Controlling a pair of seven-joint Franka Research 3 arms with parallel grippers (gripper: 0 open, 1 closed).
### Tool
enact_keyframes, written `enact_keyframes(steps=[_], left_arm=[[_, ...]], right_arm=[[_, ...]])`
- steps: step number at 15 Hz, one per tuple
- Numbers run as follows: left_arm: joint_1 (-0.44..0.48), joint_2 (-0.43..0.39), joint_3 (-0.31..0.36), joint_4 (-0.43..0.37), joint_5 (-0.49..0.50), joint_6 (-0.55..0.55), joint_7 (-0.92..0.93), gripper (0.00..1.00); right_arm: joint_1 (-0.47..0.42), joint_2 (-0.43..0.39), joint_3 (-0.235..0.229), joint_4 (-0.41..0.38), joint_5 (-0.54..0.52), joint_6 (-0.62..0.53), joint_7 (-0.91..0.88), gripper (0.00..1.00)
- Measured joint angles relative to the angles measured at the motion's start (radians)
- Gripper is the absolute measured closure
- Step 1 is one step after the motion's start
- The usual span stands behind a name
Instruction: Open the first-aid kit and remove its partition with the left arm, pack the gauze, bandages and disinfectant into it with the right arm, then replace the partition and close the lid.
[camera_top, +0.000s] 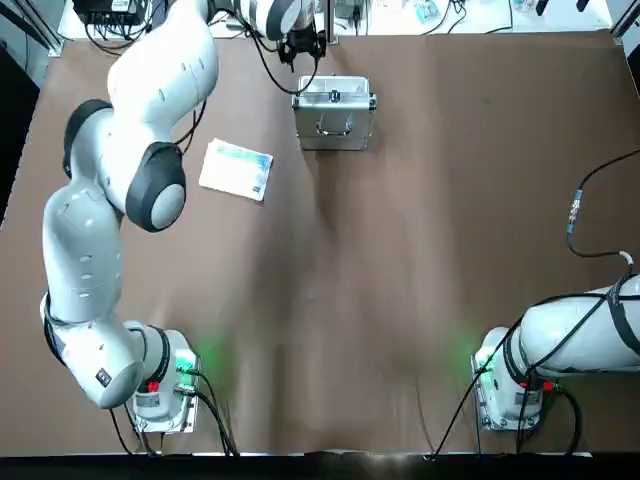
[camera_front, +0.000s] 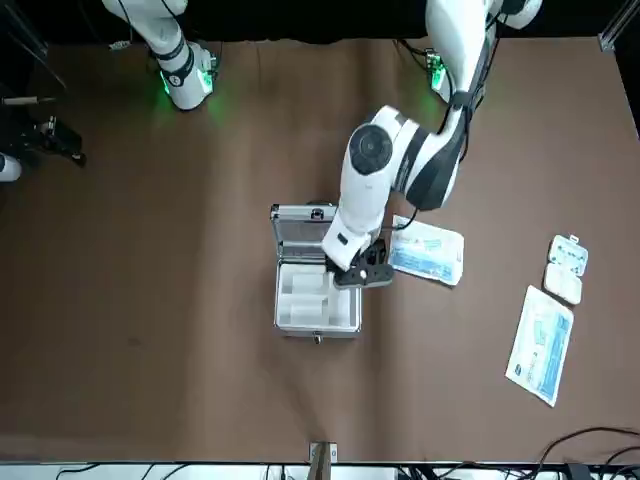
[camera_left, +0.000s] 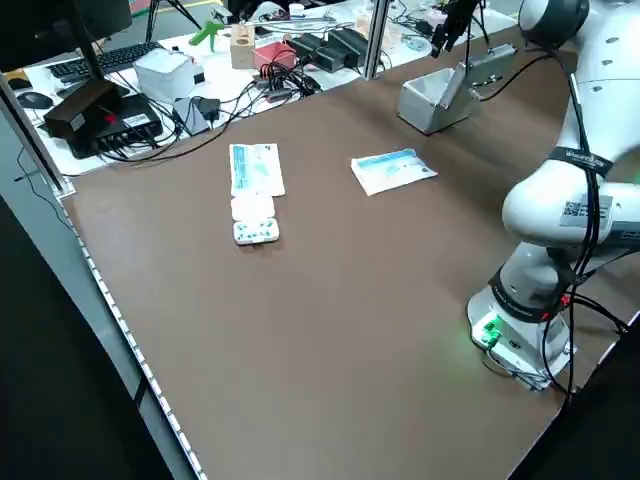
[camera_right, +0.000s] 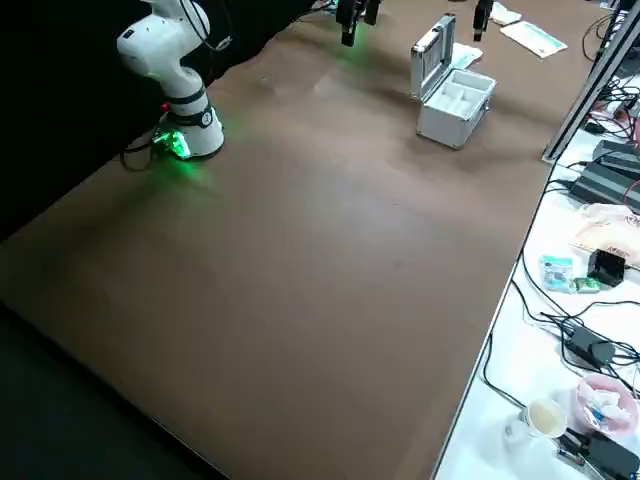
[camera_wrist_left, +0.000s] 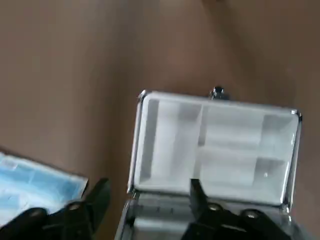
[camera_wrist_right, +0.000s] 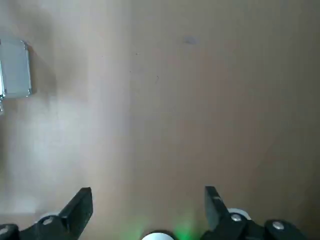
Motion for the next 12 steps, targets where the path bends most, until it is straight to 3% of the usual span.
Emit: enact_keyframes(steps=[7,12], left_arm=[[0.0,-0.109,-0.017,0.0,-0.144,-0.263,0.003,0.99],[-0.007,-0.112,-0.084,-0.018,-0.151,-0.374,-0.017,0.99]], right_arm=[[0.0,0.0,-0.004,0.0,0.0,-0.001,-0.034,0.01],[0.0,0.0,-0.009,-0.002,0.0,-0.004,-0.059,0.01]])
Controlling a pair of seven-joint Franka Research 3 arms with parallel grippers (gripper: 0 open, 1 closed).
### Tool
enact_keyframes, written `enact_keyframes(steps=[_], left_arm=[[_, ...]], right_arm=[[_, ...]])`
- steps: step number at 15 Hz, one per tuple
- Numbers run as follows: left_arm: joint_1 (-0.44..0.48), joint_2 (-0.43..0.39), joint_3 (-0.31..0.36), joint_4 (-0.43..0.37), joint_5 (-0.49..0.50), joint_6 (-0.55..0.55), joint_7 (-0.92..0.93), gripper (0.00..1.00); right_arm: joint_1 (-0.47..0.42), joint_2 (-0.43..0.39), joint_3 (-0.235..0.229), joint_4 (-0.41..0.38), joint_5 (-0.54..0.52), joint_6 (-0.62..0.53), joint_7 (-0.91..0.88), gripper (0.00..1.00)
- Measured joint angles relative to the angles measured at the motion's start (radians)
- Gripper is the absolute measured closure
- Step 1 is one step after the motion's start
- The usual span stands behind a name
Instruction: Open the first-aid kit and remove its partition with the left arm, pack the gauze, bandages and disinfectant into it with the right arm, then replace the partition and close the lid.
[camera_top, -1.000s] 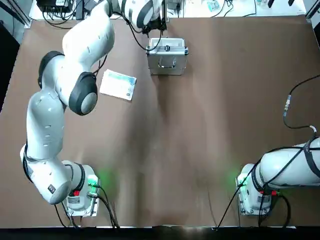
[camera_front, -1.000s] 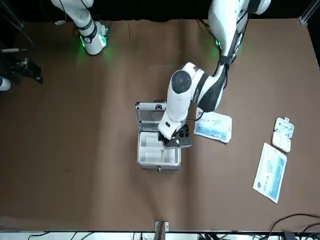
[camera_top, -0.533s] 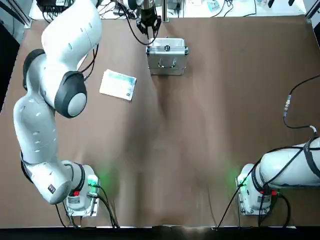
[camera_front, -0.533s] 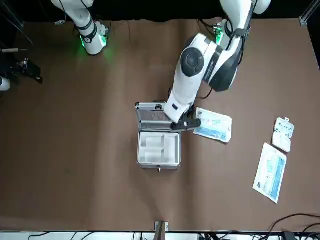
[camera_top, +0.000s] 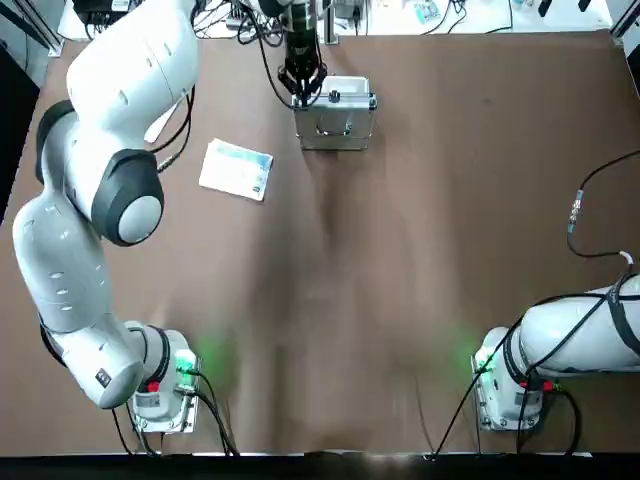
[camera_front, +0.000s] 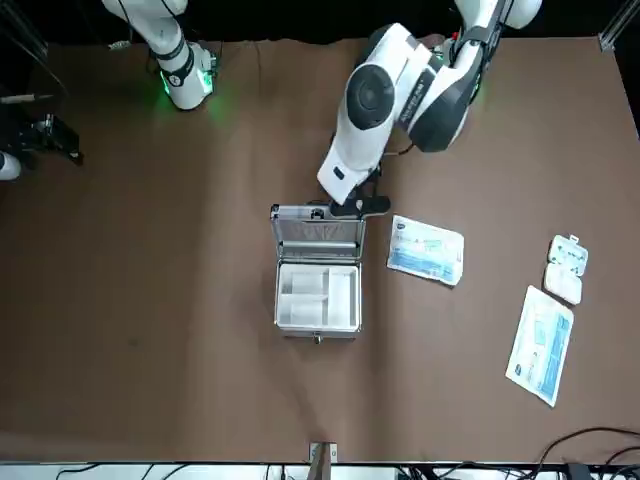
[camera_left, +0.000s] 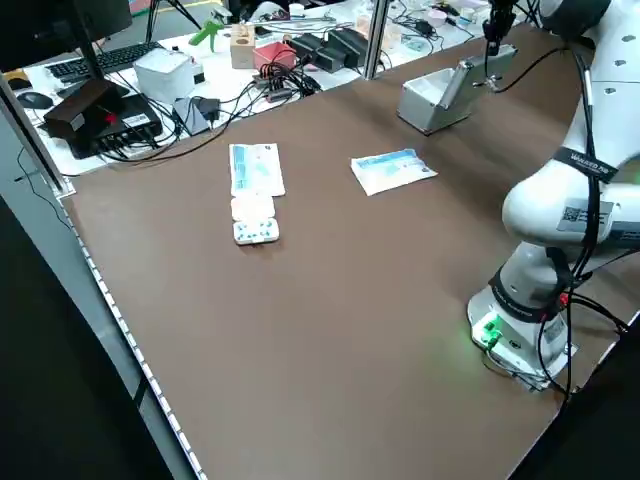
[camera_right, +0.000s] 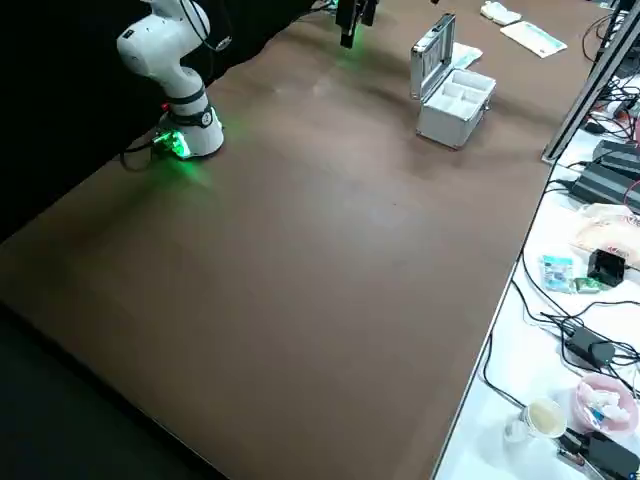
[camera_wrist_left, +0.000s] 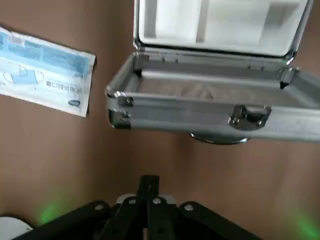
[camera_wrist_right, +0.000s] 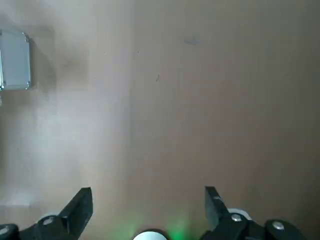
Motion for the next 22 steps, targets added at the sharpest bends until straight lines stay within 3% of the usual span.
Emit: enact_keyframes(steps=[8,10,13,15,22], left_arm=[[-0.016,0.05,-0.007,-0.017,-0.003,0.025,-0.026,0.99],[-0.018,0.068,-0.007,-0.017,-0.003,0.103,-0.027,0.99],[-0.009,0.096,0.006,-0.017,0.07,0.391,-0.034,0.97],[0.011,0.101,0.019,-0.017,0.082,0.497,-0.04,0.97],[0.033,0.098,0.028,-0.001,0.089,0.524,-0.037,0.95]], right_arm=[[0.0,0.0,0.001,-0.012,0.0,0.002,-0.003,0.01],[0.0,0.0,0.003,-0.012,0.0,0.003,-0.004,0.01],[0.0,0.0,0.004,-0.012,0.0,0.004,-0.005,0.01],[0.0,0.0,0.003,-0.012,0.0,0.005,-0.005,0.01],[0.0,0.0,0.003,-0.012,0.0,0.005,-0.006,0.01]])
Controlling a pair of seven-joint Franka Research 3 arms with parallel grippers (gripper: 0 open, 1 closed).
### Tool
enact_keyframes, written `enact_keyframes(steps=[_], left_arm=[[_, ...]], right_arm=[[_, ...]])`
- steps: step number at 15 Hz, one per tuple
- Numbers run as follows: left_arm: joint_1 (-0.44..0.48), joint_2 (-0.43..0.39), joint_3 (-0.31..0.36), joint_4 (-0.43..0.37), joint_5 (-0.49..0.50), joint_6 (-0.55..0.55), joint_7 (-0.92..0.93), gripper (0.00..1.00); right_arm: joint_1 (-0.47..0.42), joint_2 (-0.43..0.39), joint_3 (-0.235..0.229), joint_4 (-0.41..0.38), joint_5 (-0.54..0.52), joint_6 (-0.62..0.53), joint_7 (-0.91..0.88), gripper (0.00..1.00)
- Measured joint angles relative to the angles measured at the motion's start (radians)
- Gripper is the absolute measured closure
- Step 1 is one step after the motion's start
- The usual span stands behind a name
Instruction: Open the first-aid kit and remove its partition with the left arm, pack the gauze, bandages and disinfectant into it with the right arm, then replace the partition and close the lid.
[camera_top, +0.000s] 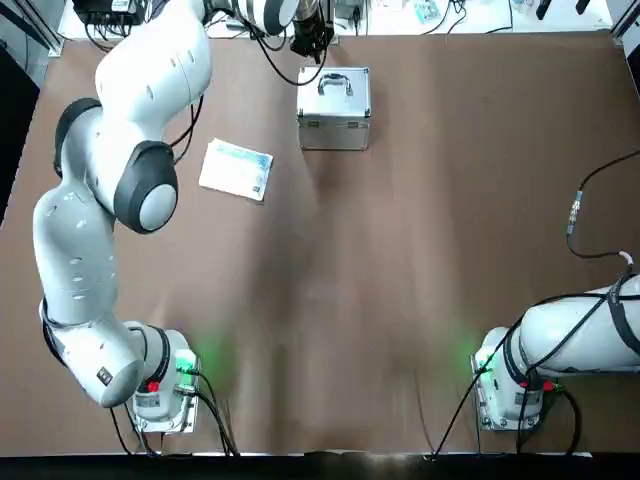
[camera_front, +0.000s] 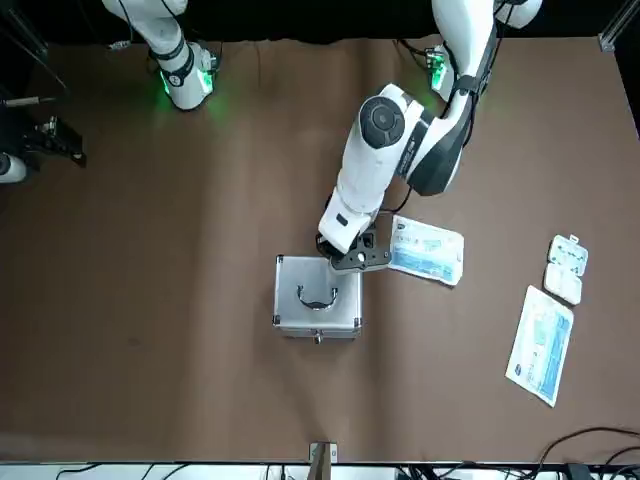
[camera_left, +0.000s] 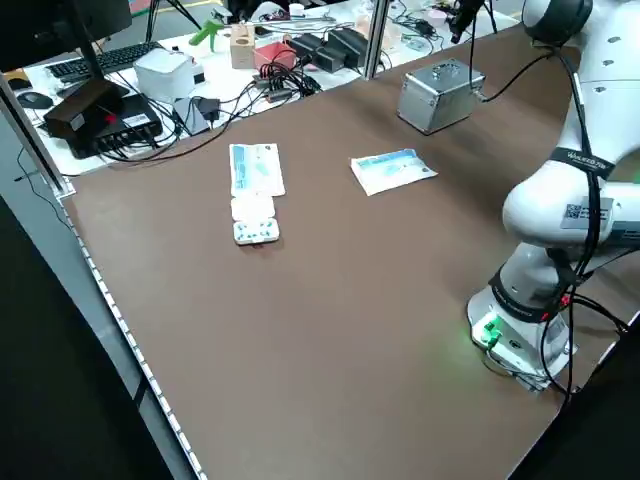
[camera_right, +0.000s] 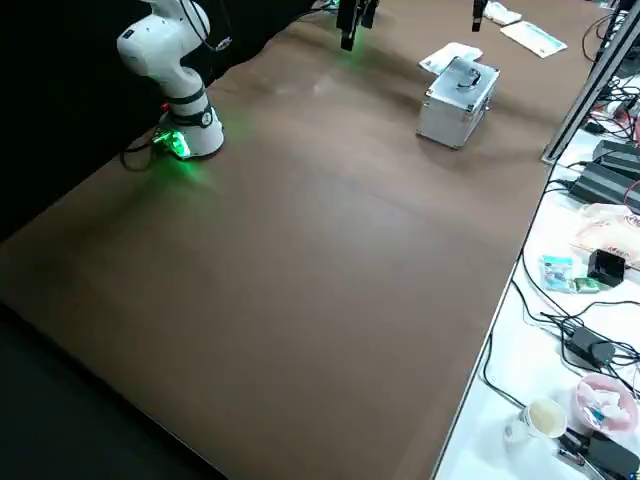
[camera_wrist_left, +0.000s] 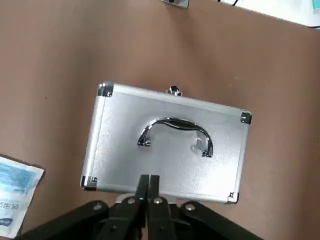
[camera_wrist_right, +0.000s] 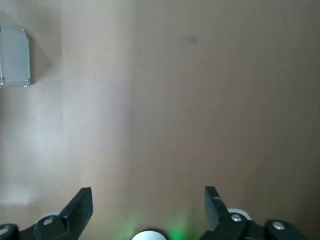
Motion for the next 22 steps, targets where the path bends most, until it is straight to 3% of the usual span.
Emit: enact_keyframes(steps=[1,6,7,9,10,15,22], left_arm=[[0.007,-0.006,0.001,0.003,0.004,-0.008,0.017,0.93],[0.091,-0.087,0.008,0.01,0.016,-0.168,0.252,0.44],[0.104,-0.102,0.01,0.011,0.019,-0.192,0.281,0.4],[0.139,-0.141,0.013,0.011,0.022,-0.28,0.377,0.22],[0.182,-0.186,0.014,0.011,0.023,-0.401,0.491,0.04],[0.324,-0.293,0.015,0.011,0.025,-0.617,0.71,0.0],[0.501,-0.365,0.015,0.003,0.028,-0.714,0.778,0.0]], right_arm=[[0.0,0.0,0.0,0.0,0.0,0.0,0.0,0.01],[0.0,0.0,-0.001,0.0,0.0,0.002,-0.001,0.01],[0.0,0.0,0.0,0.0,0.0,0.003,-0.001,0.01],[0.0,0.0,0.0,0.0,0.0,0.004,-0.002,0.01],[0.0,0.0,0.001,0.0,0.0,0.004,-0.003,0.01],[0.0,0.0,0.0,0.0,0.0,0.004,-0.004,0.01],[-0.001,0.0,-0.006,0.0,0.0,0.009,-0.004,0.01]])
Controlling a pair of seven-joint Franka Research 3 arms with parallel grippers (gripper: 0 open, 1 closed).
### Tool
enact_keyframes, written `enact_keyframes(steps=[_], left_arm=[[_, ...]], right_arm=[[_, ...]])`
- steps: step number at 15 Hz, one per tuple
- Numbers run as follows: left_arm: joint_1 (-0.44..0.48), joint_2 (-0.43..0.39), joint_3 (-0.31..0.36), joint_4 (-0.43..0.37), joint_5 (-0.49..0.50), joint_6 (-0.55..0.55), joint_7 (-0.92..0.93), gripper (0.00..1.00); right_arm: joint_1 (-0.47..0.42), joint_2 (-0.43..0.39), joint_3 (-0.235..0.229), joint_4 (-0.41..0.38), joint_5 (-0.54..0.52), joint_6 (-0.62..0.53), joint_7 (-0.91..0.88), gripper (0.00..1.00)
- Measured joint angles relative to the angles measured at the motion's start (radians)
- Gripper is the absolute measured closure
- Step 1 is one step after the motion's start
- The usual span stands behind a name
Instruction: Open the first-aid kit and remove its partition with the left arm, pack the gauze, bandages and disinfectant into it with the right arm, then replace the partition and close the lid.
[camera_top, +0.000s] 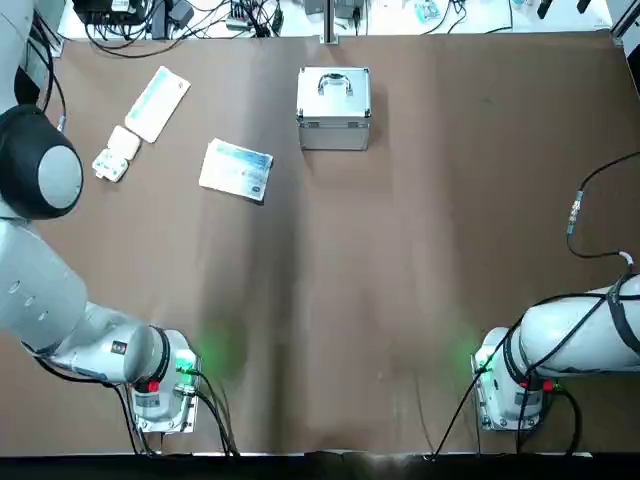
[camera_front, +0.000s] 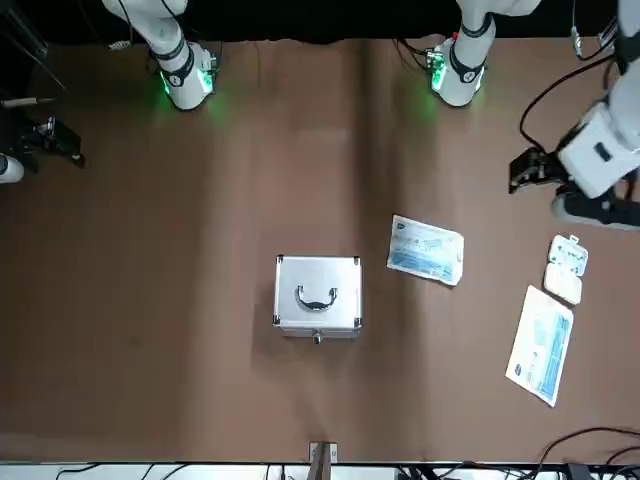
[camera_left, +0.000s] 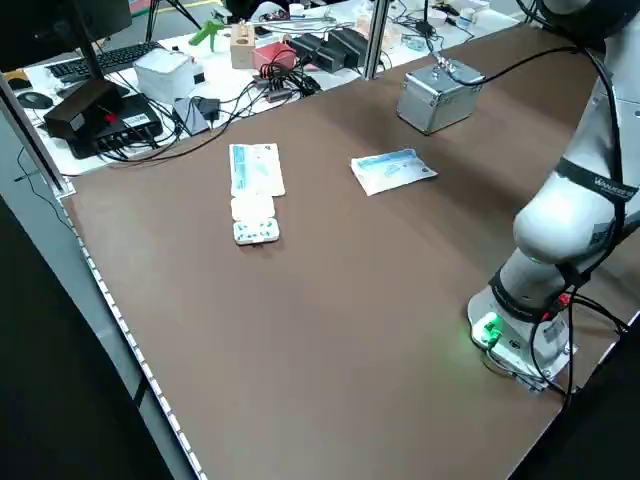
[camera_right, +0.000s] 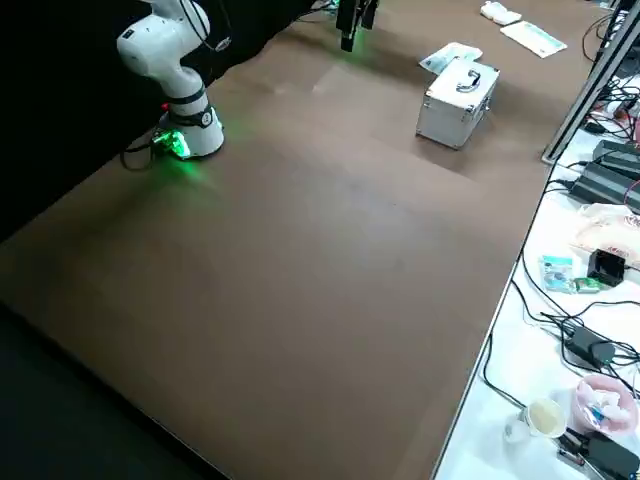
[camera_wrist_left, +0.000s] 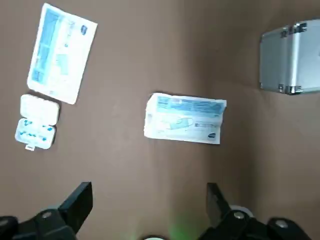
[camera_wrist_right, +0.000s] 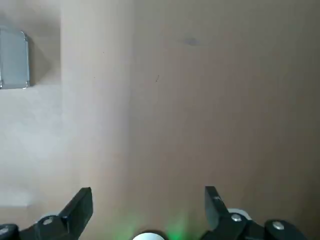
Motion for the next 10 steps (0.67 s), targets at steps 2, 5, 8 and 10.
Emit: enact_keyframes(steps=[2,5,8,10], left_arm=[[0.013,-0.003,0.0,-0.018,0.005,0.016,0.005,0.0],[0.014,-0.046,-0.002,-0.11,0.024,0.131,0.005,0.0],[0.038,-0.101,-0.001,-0.184,0.032,0.18,0.005,0.0],[0.044,-0.113,-0.001,-0.194,0.036,0.185,0.003,0.0]], right_arm=[[0.0,0.0,0.0,0.0,0.0,0.002,0.0,0.01],[0.0,0.0,0.0,0.0,0.0,0.002,0.0,0.01],[0.0,0.0,0.0,0.0,0.0,0.002,0.0,0.01],[0.0,0.0,0.0,0.0,0.0,0.003,0.0,0.01]])
